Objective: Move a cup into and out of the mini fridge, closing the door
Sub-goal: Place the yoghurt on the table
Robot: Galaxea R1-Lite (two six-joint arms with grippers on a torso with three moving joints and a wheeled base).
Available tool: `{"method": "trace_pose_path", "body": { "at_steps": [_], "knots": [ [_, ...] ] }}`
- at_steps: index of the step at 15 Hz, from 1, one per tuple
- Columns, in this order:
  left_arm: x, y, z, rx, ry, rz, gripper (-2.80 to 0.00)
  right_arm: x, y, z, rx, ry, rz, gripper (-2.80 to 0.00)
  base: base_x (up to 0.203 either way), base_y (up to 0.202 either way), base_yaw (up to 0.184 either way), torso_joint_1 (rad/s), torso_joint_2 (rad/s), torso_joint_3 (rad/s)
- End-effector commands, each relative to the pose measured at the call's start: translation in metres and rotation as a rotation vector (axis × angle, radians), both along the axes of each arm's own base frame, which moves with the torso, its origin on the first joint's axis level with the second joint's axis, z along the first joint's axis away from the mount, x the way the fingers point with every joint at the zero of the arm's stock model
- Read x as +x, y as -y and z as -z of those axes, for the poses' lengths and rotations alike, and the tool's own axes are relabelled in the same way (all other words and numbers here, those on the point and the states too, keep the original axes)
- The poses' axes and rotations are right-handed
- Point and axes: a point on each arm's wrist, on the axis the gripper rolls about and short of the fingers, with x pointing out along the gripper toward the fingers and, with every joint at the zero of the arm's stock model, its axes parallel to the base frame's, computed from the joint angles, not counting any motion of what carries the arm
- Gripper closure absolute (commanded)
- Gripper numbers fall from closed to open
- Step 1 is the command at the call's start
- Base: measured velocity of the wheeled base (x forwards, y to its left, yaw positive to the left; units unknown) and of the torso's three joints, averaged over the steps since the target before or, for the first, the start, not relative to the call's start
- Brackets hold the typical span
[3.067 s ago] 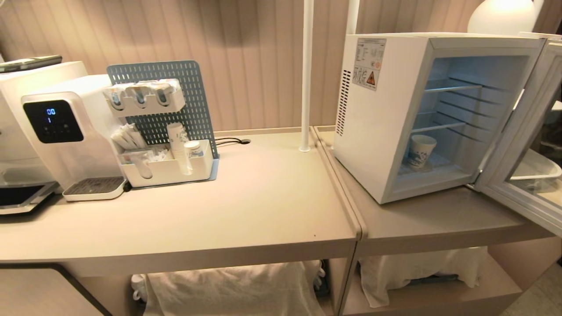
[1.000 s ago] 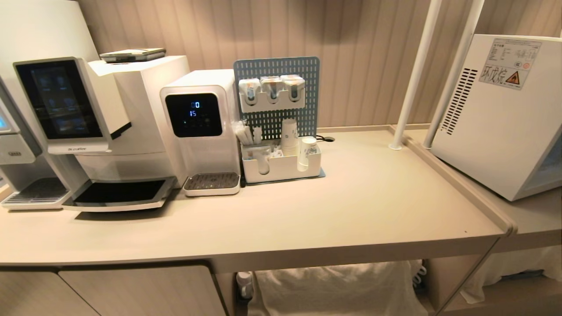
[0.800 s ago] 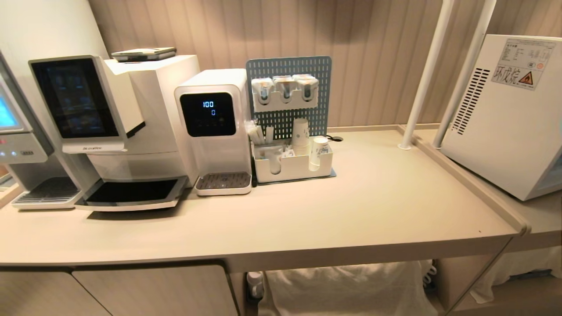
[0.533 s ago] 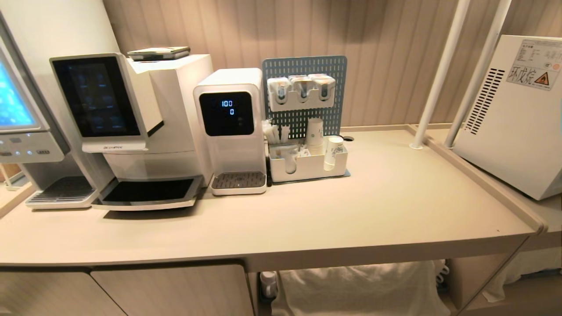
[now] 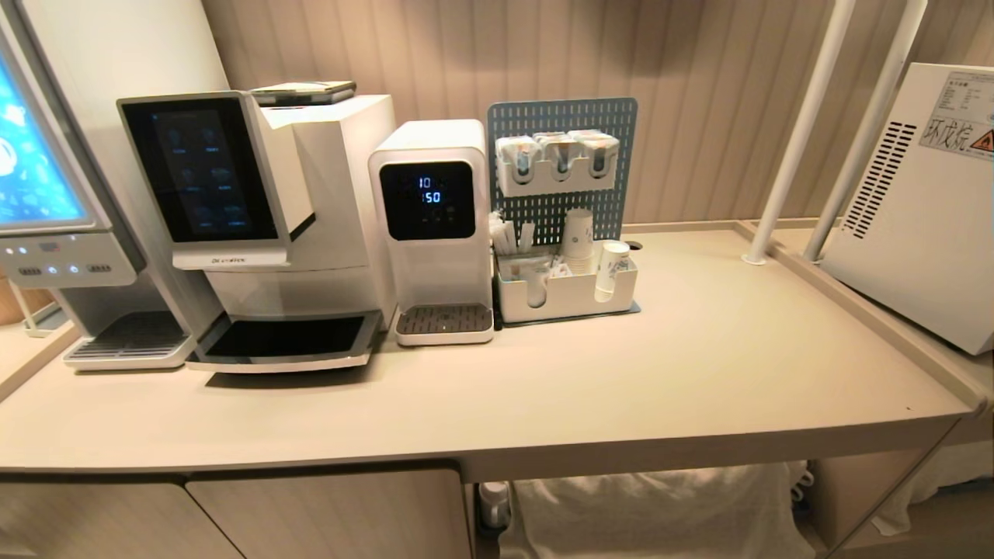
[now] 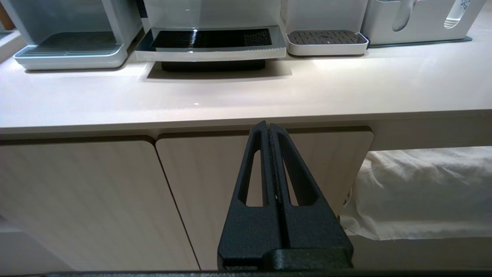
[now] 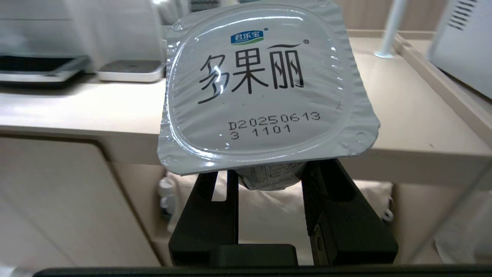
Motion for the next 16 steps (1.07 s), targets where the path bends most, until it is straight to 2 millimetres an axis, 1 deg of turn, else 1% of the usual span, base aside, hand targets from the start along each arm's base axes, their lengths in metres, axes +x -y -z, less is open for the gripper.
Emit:
{"method": "trace_pose_path", "body": {
  "at_steps": [1,3,4,6,7,9,10,11,13,16],
  "knots": [
    [0.000,0.000,0.000,-0.001,-0.003,-0.001,0.00,0.018,-0.002,-0.029,0.000,-0.120,-0.078,0.00,0.000,0.000,0.000,0.000,0.00,0.000],
    [0.000,0.000,0.000,-0.001,-0.003,-0.001,0.00,0.055,-0.004,-0.045,-0.012,-0.310,-0.179,0.00,0.000,0.000,0.000,0.000,0.00,0.000],
    [0.000,0.000,0.000,-0.001,-0.003,-0.001,0.00,0.079,-0.004,-0.048,-0.019,-0.405,-0.220,0.00,0.000,0.000,0.000,0.000,0.00,0.000],
    [0.000,0.000,0.000,-0.001,-0.003,-0.001,0.00,0.131,-0.006,-0.047,-0.023,-0.554,-0.280,0.00,0.000,0.000,0.000,0.000,0.00,0.000],
    [0.000,0.000,0.000,-0.001,-0.003,-0.001,0.00,0.161,-0.006,-0.040,-0.022,-0.614,-0.300,0.00,0.000,0.000,0.000,0.000,0.00,0.000],
    [0.000,0.000,0.000,-0.002,-0.003,-0.001,0.00,0.216,-0.008,-0.018,-0.024,-0.701,-0.315,0.00,0.000,0.000,0.000,0.000,0.00,0.000],
    [0.000,0.000,0.000,-0.002,-0.003,-0.001,0.00,0.245,-0.009,-0.001,-0.026,-0.728,-0.313,0.00,0.000,0.000,0.000,0.000,0.00,0.000],
    [0.000,0.000,0.000,-0.002,-0.003,-0.001,0.00,0.266,-0.011,0.014,-0.025,-0.738,-0.308,0.00,0.000,0.000,0.000,0.000,0.00,0.000],
    [0.000,0.000,0.000,-0.002,-0.003,-0.001,0.00,0.312,-0.021,0.048,-0.019,-0.712,-0.246,0.00,0.000,0.000,0.000,0.000,0.00,0.000],
    [0.000,0.000,0.000,-0.002,-0.003,-0.001,0.00,0.370,-0.043,0.084,0.001,-0.586,-0.033,0.00,0.000,0.000,0.000,0.000,0.00,0.000]
  ]
}}
